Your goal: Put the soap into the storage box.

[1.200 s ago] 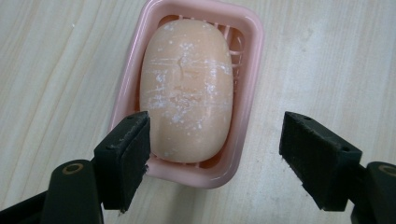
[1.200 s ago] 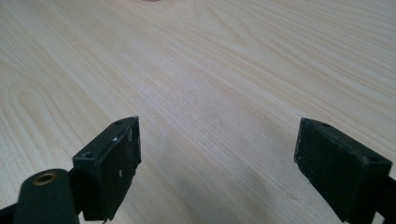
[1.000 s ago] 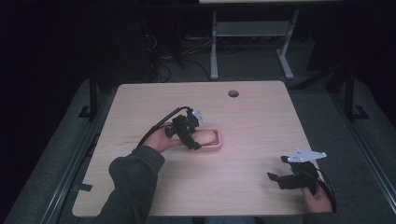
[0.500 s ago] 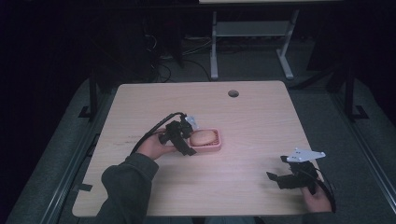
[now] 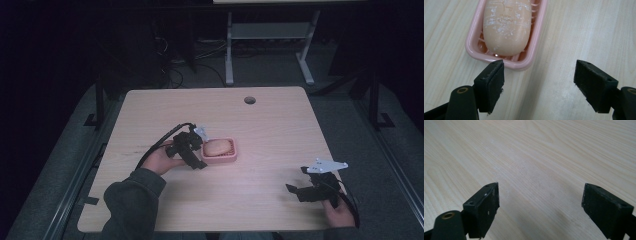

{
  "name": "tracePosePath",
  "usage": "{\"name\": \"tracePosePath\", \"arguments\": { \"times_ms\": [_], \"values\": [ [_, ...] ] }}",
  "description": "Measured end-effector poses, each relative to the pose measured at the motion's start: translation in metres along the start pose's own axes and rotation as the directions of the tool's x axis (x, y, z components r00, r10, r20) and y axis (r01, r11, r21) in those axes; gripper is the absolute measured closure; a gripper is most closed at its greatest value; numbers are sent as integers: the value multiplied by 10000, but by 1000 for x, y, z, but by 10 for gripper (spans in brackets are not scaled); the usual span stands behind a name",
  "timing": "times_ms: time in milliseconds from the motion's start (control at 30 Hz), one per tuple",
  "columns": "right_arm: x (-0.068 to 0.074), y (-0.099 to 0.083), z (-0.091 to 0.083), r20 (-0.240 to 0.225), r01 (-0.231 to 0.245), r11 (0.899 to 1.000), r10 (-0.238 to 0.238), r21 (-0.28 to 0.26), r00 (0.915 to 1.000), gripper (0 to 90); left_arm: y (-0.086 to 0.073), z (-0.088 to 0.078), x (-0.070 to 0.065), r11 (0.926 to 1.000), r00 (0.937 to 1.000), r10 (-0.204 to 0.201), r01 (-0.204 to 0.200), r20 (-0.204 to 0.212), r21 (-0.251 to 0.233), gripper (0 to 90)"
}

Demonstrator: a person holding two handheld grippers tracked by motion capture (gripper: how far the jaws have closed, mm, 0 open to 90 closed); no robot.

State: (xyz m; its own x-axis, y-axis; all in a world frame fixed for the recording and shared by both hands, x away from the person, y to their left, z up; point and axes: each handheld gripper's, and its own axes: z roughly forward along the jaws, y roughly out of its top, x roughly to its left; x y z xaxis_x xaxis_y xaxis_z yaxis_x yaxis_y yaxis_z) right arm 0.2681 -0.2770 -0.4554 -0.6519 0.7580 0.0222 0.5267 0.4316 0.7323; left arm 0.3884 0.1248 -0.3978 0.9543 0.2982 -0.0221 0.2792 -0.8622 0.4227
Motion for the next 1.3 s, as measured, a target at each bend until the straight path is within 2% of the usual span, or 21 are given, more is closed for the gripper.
{"name": "tracePosePath", "arguments": {
  "times_ms": [67, 533, 733, 1033, 1300],
  "values": [
    [0, 0, 0, 3, -20, 10000, 20, -29, 10000, 141, -2, -1, -2, 9999, 10000, -14, 15, 14, -149, 243],
    [-1, -1, -2, 173, -76, 10000, 77, -56, 9998, 141, -26, 0, -10, 9997, 9997, -244, 244, 83, -27, 245],
    [-1, 0, -1, 225, -96, 10000, 96, -21, 9997, 141, -34, 0, -17, 9998, 9998, -174, 174, 42, -64, 244],
    [0, 0, 0, 252, -70, 10000, 70, 7, 9997, 141, -46, 0, -23, 9993, 9995, -310, 312, 113, -184, 244],
    [0, 0, 0, 284, -49, 10000, 47, 46, 9996, 142, -53, -2, -30, 9998, 9997, -168, 169, 162, -110, 242]
  ]
}}
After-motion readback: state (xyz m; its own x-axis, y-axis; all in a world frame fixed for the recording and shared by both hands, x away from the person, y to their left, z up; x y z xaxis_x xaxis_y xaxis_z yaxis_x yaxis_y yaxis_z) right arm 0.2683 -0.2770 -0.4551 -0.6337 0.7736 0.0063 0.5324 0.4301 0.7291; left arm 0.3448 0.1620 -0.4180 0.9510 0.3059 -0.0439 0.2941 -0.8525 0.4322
